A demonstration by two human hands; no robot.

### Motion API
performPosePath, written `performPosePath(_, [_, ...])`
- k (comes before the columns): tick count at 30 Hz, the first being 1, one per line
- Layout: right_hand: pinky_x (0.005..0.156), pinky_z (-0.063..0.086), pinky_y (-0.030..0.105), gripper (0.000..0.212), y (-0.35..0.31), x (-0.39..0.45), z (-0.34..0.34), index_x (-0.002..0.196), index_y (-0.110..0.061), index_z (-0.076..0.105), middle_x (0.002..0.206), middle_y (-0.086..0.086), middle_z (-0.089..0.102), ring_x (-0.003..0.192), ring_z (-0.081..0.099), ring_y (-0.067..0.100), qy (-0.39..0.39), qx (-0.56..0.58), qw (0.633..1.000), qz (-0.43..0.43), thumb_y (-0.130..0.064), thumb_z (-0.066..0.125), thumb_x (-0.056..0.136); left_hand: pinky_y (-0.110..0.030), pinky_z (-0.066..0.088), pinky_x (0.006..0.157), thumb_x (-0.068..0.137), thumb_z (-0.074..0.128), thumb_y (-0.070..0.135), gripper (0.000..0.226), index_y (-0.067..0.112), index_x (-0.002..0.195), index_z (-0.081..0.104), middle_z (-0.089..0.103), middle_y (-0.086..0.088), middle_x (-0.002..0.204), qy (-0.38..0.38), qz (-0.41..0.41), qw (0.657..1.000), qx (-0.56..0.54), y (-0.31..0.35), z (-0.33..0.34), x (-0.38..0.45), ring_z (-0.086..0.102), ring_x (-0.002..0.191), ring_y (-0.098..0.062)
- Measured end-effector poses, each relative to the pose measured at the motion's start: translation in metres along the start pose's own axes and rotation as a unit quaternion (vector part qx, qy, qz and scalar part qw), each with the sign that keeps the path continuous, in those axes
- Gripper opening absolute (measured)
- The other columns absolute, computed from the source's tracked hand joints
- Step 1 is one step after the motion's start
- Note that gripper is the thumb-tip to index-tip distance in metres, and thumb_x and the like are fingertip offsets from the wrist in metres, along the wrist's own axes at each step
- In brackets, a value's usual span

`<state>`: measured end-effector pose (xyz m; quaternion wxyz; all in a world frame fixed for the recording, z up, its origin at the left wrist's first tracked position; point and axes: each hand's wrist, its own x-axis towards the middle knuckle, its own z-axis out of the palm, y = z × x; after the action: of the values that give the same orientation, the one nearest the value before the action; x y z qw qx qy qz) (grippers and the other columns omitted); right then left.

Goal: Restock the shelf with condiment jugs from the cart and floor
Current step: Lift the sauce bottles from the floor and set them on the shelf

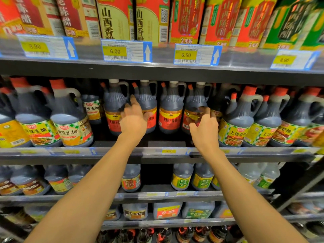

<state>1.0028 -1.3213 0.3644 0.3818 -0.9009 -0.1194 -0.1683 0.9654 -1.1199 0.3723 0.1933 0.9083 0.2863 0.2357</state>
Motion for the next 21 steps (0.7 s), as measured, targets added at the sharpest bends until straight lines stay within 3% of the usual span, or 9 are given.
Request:
performPosePath(4, [0.095,0.043,0.044,0.058,0.001,0.002,-0.001,0.142,-0.003,0.041,0.136,0.023,0.047,0.117,0.05,0.044,-0.001,0.008,1.0,0.0,-0.008,0.062,0.088,-0.051,0.043,0.1,0.098,0.062,0.038,0.085,0.011,0.16,0.011,0.049,-0.024,0.142,-0.004,-0.002,1.0,-0.014,-0.002,0.001,-0.002,0.049,0.127,-0.045])
performPosePath(10, [0.097,0.045,0.047,0.065,0.002,0.004,-0.001,0.146,-0.002,0.038,0.136,0.023,0.048,0.117,0.051,0.043,0.0,0.011,1.0,0.0,-0.005,0.061,0.086,-0.053,0.043,0.101,0.084,0.073,0.052,0.107,0.006,0.158,0.011,0.048,-0.027,0.143,-0.016,-0.026,0.998,-0.047,0.013,-0.004,-0.005,0.048,0.129,-0.048])
performPosePath(15, [0.103,0.041,0.045,0.067,0.004,0.004,-0.002,0.149,0.001,0.034,0.144,0.024,0.043,0.127,0.047,0.043,-0.002,0.002,1.0,-0.002,-0.007,0.061,0.089,-0.051,0.046,0.096,0.089,0.069,0.047,0.099,-0.003,0.154,0.013,0.054,-0.029,0.134,-0.036,-0.012,0.999,0.026,0.016,-0.003,0.006,0.054,0.123,-0.047])
performPosePath(21, [0.105,0.04,0.047,0.069,0.007,0.004,-0.004,0.151,0.001,0.031,0.146,0.026,0.041,0.129,0.046,0.044,-0.009,-0.005,1.0,-0.006,-0.009,0.06,0.09,-0.051,0.046,0.095,0.088,0.073,0.04,0.094,-0.003,0.152,0.019,0.055,-0.031,0.132,-0.04,-0.023,0.999,0.007,0.016,-0.004,0.01,0.054,0.122,-0.049])
